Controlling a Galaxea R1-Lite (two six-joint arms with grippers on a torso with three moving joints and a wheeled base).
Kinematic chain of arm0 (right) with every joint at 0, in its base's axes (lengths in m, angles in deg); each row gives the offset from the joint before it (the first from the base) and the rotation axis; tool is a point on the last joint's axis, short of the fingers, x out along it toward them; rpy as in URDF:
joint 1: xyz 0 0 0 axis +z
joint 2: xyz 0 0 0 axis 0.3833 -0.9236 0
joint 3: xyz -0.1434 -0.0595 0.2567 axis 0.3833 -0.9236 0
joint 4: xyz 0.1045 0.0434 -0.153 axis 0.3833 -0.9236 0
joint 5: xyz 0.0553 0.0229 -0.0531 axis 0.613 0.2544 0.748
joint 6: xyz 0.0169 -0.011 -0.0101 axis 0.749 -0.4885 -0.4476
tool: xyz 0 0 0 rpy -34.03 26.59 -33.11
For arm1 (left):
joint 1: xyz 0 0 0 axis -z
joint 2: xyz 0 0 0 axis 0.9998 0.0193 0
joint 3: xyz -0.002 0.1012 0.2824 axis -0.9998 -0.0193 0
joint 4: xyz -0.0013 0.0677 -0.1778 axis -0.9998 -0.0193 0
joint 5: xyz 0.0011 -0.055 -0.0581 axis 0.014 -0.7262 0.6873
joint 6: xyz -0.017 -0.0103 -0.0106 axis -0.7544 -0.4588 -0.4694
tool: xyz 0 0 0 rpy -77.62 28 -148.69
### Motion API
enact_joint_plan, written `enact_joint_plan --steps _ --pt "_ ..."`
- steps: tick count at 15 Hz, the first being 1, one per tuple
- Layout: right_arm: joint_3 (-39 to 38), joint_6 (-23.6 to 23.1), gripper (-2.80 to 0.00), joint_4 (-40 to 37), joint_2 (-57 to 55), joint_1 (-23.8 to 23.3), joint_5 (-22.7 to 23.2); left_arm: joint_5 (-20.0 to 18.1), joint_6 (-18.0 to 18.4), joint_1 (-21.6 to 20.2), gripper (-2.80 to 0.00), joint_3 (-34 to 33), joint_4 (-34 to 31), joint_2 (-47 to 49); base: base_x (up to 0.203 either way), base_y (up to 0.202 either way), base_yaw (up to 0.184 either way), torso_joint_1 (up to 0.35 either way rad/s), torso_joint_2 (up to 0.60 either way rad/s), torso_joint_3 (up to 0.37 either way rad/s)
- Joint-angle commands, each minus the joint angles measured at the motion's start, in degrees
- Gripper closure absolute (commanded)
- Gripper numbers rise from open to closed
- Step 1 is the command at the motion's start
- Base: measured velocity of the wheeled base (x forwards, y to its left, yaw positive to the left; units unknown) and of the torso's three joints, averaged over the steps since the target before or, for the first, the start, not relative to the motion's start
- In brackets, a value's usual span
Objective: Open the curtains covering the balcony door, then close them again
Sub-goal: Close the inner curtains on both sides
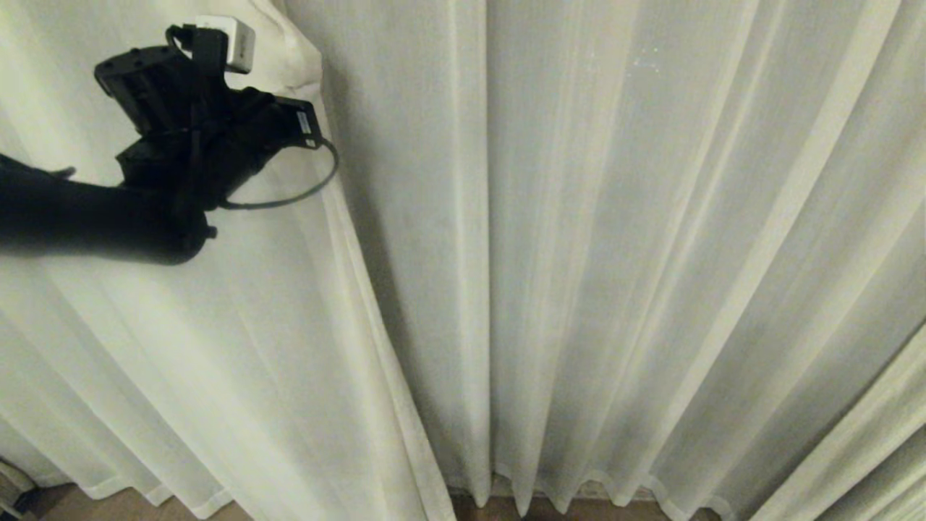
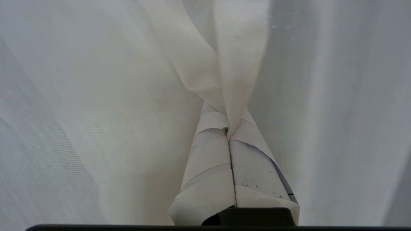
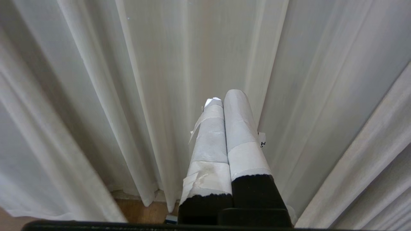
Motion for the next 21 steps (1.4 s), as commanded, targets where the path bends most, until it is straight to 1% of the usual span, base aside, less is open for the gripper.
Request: enact_joint_plan --steps 1,5,8,11,12,14,18,21 --pt "0.0 0.0 0.0 0.1 0.0 0.0 0.0 -0.1 0.0 -1.7 0.0 0.0 0.3 1.1 0.0 0.0 0.0 0.0 0.0 0.0" --pt "0.0 0.0 0.0 0.1 0.0 0.0 0.0 -0.1 0.0 -2.7 0.0 1.2 0.4 3.3 0.0 0.0 0.0 0.0 0.0 0.0" --pt "0.0 0.0 0.0 0.1 0.0 0.0 0.0 -0.1 0.0 -3.0 0.0 1.5 2.3 3.7 0.0 0.0 0.0 0.0 0.0 0.0" --pt "0.0 0.0 0.0 0.1 0.0 0.0 0.0 -0.1 -0.1 -3.3 0.0 1.5 2.7 3.5 0.0 0.0 0.0 0.0 0.0 0.0" --pt "0.0 0.0 0.0 0.1 0.0 0.0 0.0 -0.5 -0.1 -3.3 -2.8 1.5 2.7 3.4 0.0 0.0 0.0 0.0 0.0 0.0" --pt "0.0 0.0 0.0 0.1 0.0 0.0 0.0 -0.7 -0.1 -3.2 -2.8 1.5 2.9 3.1 0.0 0.0 0.0 0.0 0.0 0.0" --pt "0.0 0.0 0.0 0.1 0.0 0.0 0.0 0.1 -0.2 -3.0 -2.8 0.8 5.4 1.1 0.0 0.0 0.0 0.0 0.0 0.0" --pt "0.0 0.0 0.0 0.1 0.0 0.0 0.0 0.1 -0.3 -3.1 -2.8 -2.8 5.5 -2.7 0.0 0.0 0.0 0.0 0.0 0.0"
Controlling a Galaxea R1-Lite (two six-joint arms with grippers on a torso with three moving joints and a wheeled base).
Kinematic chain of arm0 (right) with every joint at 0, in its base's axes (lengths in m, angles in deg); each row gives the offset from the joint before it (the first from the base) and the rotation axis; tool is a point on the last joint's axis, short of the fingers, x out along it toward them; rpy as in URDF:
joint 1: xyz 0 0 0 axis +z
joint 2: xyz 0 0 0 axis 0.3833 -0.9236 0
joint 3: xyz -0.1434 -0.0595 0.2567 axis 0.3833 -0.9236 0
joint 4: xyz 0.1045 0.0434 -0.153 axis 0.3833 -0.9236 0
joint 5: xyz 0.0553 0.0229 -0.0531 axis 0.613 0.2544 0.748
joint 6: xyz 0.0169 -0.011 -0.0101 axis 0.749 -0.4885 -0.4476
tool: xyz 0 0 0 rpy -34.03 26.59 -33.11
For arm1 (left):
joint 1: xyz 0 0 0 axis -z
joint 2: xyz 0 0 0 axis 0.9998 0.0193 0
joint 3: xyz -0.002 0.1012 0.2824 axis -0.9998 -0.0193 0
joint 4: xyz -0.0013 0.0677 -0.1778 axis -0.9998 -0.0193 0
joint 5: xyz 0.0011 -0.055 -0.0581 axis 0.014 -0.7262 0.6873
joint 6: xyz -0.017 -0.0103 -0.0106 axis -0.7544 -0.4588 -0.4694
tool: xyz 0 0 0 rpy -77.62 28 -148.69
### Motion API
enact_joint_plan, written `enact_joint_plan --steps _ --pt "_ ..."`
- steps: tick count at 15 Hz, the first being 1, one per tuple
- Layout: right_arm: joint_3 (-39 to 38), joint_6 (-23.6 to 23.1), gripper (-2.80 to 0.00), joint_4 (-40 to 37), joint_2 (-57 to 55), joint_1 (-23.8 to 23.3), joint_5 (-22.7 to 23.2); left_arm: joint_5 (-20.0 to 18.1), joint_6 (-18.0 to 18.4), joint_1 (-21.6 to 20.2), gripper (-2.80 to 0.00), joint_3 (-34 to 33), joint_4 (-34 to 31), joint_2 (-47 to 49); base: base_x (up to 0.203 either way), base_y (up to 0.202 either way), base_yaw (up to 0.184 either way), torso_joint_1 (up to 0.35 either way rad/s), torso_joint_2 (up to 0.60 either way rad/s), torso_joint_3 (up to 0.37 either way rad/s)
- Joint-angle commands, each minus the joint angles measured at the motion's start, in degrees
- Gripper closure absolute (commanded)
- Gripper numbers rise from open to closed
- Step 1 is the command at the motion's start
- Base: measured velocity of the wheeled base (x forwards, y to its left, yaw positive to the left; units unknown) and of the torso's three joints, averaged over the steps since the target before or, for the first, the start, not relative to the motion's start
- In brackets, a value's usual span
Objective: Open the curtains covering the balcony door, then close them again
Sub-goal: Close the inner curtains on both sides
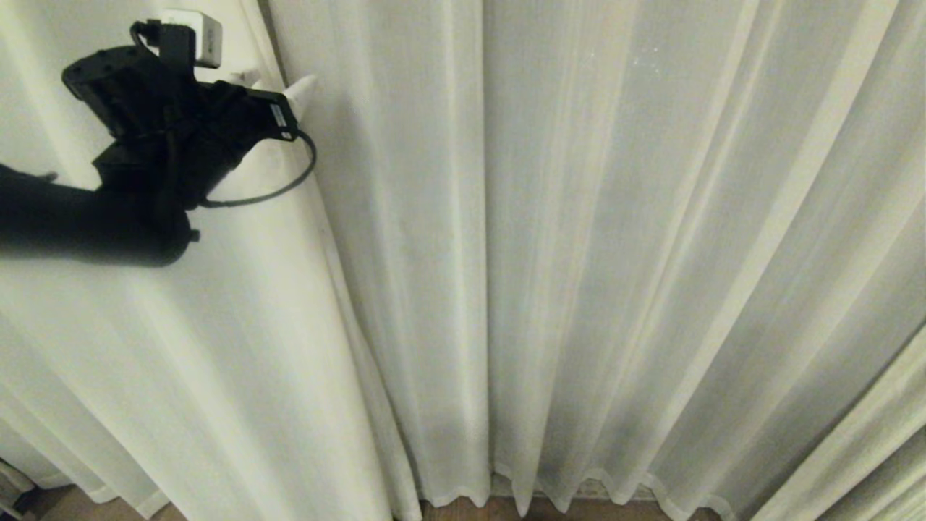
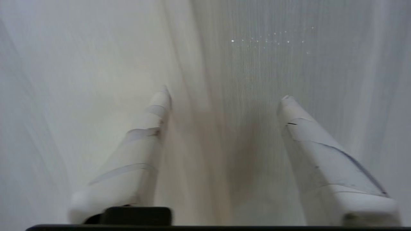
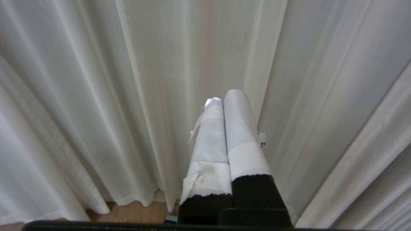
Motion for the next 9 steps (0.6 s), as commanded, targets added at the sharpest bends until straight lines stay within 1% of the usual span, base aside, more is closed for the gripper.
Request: enact_joint_plan --steps 1,7,9 --pt "0.0 0.0 0.0 0.0 0.0 0.0 0.0 0.0 0.0 0.0 -2.8 -3.3 0.3 -4.0 0.0 0.0 0.0 0.0 0.0 0.0" --pt "0.0 0.0 0.0 0.0 0.0 0.0 0.0 0.0 -0.1 0.0 -2.8 -23.4 0.2 -19.7 0.0 0.0 0.0 0.0 0.0 0.0" --pt "0.0 0.0 0.0 0.0 0.0 0.0 0.0 1.0 -0.1 0.0 -2.8 -28.8 0.2 -23.7 0.0 0.0 0.0 0.0 0.0 0.0"
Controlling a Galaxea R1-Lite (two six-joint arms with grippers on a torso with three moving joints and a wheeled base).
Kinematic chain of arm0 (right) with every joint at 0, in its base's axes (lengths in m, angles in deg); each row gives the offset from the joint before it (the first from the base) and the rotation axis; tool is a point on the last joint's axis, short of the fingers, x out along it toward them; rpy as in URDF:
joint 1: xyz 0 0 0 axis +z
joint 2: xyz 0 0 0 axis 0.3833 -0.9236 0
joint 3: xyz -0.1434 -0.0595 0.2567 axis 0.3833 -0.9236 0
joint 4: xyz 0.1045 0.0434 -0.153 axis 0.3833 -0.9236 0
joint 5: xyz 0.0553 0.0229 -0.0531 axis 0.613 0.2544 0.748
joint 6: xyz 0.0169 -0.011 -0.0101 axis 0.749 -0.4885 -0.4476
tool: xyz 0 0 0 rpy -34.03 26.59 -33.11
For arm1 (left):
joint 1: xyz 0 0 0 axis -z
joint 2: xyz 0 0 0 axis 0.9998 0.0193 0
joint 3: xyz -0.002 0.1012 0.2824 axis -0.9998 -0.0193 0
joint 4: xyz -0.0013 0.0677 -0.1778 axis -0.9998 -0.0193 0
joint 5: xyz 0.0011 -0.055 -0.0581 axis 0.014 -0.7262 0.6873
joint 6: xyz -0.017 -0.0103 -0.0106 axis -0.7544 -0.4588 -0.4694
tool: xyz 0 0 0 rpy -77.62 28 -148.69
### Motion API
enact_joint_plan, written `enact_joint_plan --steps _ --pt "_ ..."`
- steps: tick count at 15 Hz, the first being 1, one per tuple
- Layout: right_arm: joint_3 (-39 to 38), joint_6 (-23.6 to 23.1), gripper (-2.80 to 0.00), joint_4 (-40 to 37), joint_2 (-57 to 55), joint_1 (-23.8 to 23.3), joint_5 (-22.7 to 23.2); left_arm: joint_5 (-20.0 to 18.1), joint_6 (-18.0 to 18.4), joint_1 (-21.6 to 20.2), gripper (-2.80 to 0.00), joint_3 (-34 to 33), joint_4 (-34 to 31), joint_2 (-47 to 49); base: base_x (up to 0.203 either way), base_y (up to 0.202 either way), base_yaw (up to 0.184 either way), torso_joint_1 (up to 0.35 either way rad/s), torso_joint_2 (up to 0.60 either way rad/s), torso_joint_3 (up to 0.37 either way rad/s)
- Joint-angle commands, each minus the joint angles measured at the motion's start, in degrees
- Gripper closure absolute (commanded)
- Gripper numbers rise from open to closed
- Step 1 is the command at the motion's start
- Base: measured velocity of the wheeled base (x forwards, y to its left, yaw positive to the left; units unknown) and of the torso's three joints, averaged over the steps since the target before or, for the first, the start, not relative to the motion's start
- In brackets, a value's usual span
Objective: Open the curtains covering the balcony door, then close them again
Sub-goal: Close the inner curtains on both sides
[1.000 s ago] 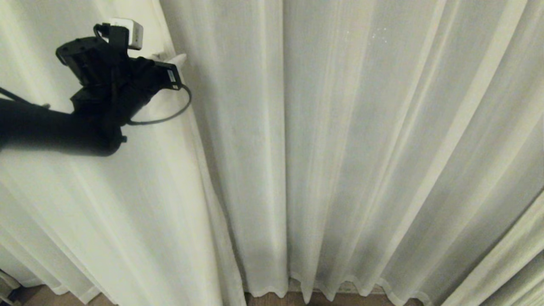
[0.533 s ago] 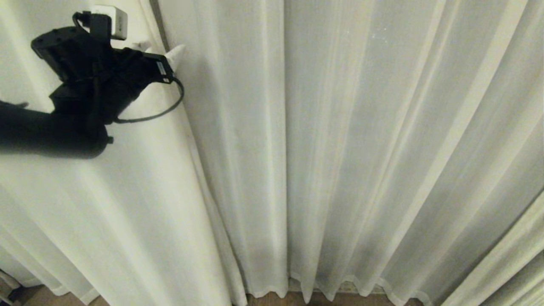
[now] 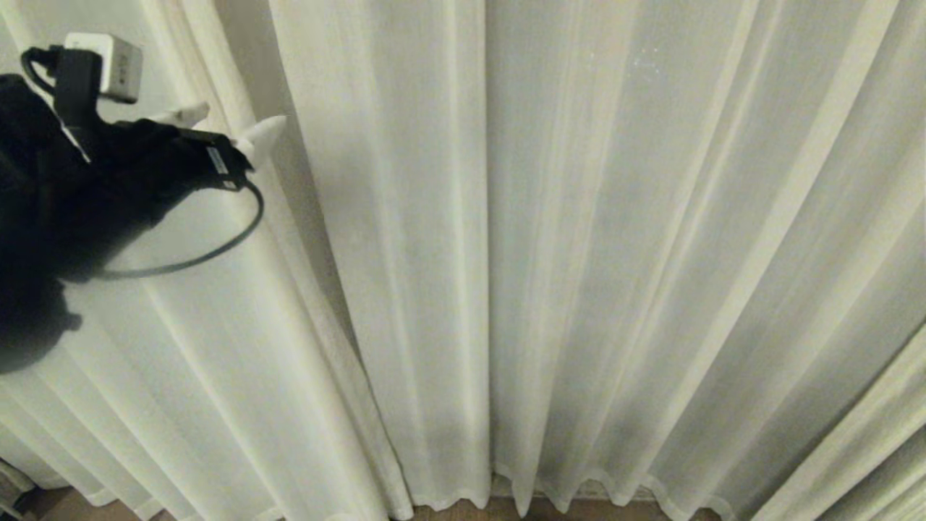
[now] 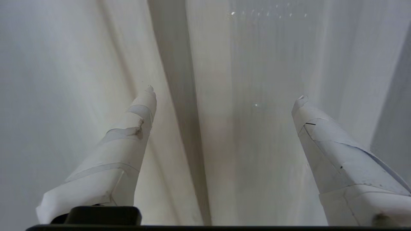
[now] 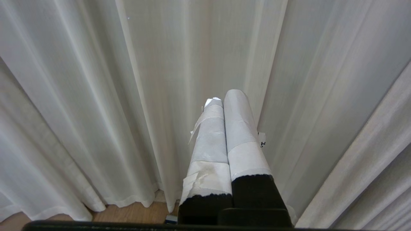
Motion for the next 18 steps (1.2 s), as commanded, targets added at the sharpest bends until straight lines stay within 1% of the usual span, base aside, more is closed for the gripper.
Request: enact_joint_plan --steps 1,2,9,10,11,16,18 --pt "0.0 0.0 0.0 0.0 0.0 0.0 0.0 1.0 0.0 0.0 -2.8 -3.6 0.4 -4.8 0.0 0.0 0.0 0.0 0.0 0.0" --pt "0.0 0.0 0.0 0.0 0.0 0.0 0.0 1.7 -0.1 0.1 -2.8 -4.1 0.5 -5.0 0.0 0.0 0.0 0.0 0.0 0.0" --pt "0.0 0.0 0.0 0.0 0.0 0.0 0.0 1.9 0.0 0.0 -2.8 -5.1 0.5 -4.9 0.0 0.0 0.0 0.0 0.0 0.0" --pt "0.0 0.0 0.0 0.0 0.0 0.0 0.0 1.9 0.1 0.1 -0.46 -5.4 0.5 -4.9 0.0 0.0 0.0 0.0 0.0 0.0" --pt "0.0 0.0 0.0 0.0 0.0 0.0 0.0 1.9 0.1 0.1 0.0 -5.9 0.5 -5.1 0.0 0.0 0.0 0.0 0.0 0.0" --pt "0.0 0.0 0.0 0.0 0.0 0.0 0.0 1.9 0.1 1.2 0.0 -8.0 0.5 -5.5 0.0 0.0 0.0 0.0 0.0 0.0" --pt "0.0 0.0 0.0 0.0 0.0 0.0 0.0 1.8 0.1 1.2 0.0 -10.2 0.5 -6.3 0.0 0.0 0.0 0.0 0.0 0.0"
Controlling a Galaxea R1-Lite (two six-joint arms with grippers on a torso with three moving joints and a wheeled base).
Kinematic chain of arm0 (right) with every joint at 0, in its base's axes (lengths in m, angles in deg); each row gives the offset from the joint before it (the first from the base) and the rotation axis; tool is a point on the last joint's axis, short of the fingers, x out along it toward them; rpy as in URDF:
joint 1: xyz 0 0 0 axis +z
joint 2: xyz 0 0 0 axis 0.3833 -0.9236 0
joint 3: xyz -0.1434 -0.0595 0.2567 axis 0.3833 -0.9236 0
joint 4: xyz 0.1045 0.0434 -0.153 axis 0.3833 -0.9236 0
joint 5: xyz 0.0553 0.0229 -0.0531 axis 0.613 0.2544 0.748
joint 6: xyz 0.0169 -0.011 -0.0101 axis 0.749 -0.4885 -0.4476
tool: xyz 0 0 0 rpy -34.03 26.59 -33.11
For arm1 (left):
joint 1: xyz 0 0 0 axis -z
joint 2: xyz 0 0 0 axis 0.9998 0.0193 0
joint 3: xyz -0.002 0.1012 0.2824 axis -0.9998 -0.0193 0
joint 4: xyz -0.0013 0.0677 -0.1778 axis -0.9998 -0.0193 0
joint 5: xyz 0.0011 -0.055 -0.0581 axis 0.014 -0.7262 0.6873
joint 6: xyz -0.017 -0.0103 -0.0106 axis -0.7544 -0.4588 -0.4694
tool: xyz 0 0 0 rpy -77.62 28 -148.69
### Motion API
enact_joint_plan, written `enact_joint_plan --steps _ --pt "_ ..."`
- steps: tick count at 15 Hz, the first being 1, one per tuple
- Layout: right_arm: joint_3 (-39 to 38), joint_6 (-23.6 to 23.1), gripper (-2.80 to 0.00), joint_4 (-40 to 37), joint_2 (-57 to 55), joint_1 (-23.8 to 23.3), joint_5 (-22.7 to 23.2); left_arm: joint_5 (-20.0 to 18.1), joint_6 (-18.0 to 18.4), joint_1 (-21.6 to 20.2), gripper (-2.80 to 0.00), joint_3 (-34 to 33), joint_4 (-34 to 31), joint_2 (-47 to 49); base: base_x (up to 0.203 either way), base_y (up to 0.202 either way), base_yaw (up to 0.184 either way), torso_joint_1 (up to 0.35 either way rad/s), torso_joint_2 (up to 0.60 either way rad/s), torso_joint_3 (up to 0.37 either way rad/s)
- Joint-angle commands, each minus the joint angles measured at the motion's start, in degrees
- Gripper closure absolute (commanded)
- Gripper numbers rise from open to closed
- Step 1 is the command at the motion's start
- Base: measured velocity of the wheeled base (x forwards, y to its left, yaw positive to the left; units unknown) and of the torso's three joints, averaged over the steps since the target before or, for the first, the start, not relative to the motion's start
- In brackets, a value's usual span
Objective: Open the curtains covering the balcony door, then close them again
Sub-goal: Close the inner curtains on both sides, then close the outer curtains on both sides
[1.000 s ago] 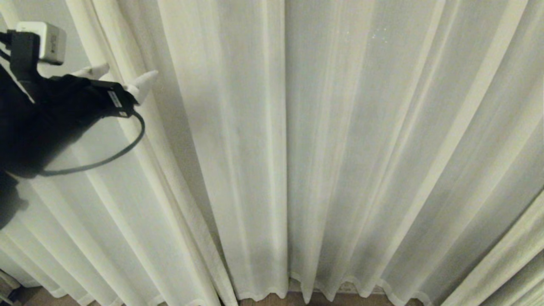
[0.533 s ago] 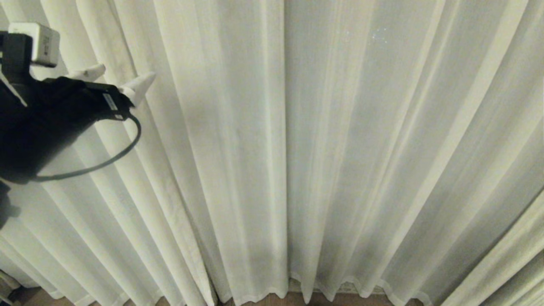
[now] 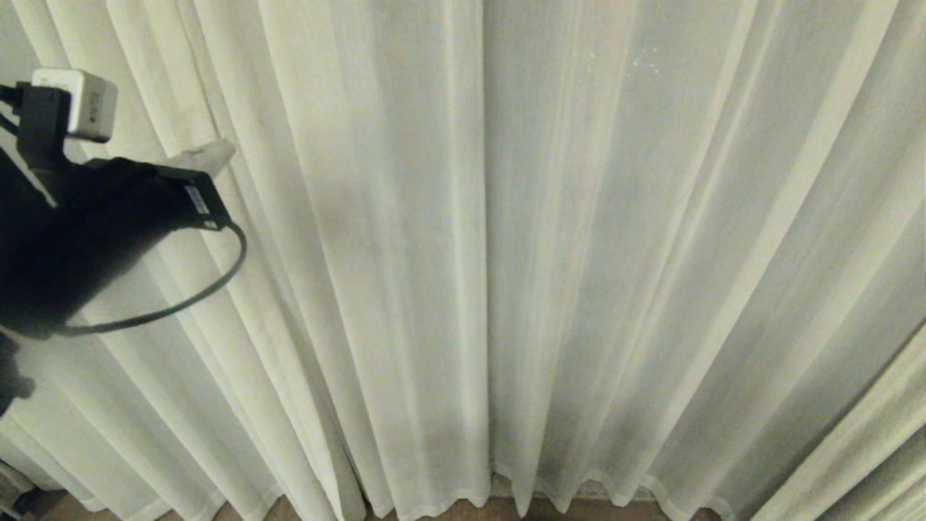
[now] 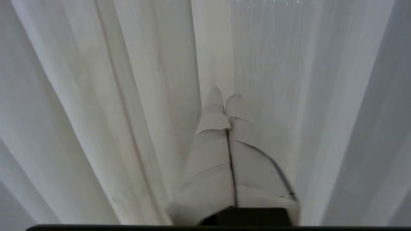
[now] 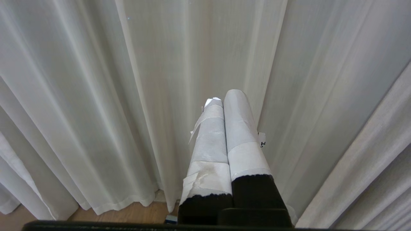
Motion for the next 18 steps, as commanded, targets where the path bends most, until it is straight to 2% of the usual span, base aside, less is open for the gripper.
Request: enact_joint_plan --steps 1,6,11,13,18 --pt "0.0 0.0 0.0 0.1 0.0 0.0 0.0 0.0 0.0 0.0 0.0 -1.7 0.4 -0.7 0.0 0.0 0.0 0.0 0.0 0.0" --pt "0.0 0.0 0.0 0.1 0.0 0.0 0.0 -0.1 -1.0 -0.5 0.0 -12.6 -0.3 -7.0 0.0 0.0 0.0 0.0 0.0 0.0" --pt "0.0 0.0 0.0 0.1 0.0 0.0 0.0 0.0 -2.6 -0.8 0.0 -28.2 -2.9 -21.1 0.0 0.0 0.0 0.0 0.0 0.0" --pt "0.0 0.0 0.0 0.1 0.0 0.0 0.0 -0.1 -2.7 -1.1 0.0 -31.7 -9.2 -29.3 0.0 0.0 0.0 0.0 0.0 0.0" --pt "0.0 0.0 0.0 0.1 0.0 0.0 0.0 -0.5 -2.7 -1.7 0.0 -36.4 -33.4 -52.8 0.0 0.0 0.0 0.0 0.0 0.0"
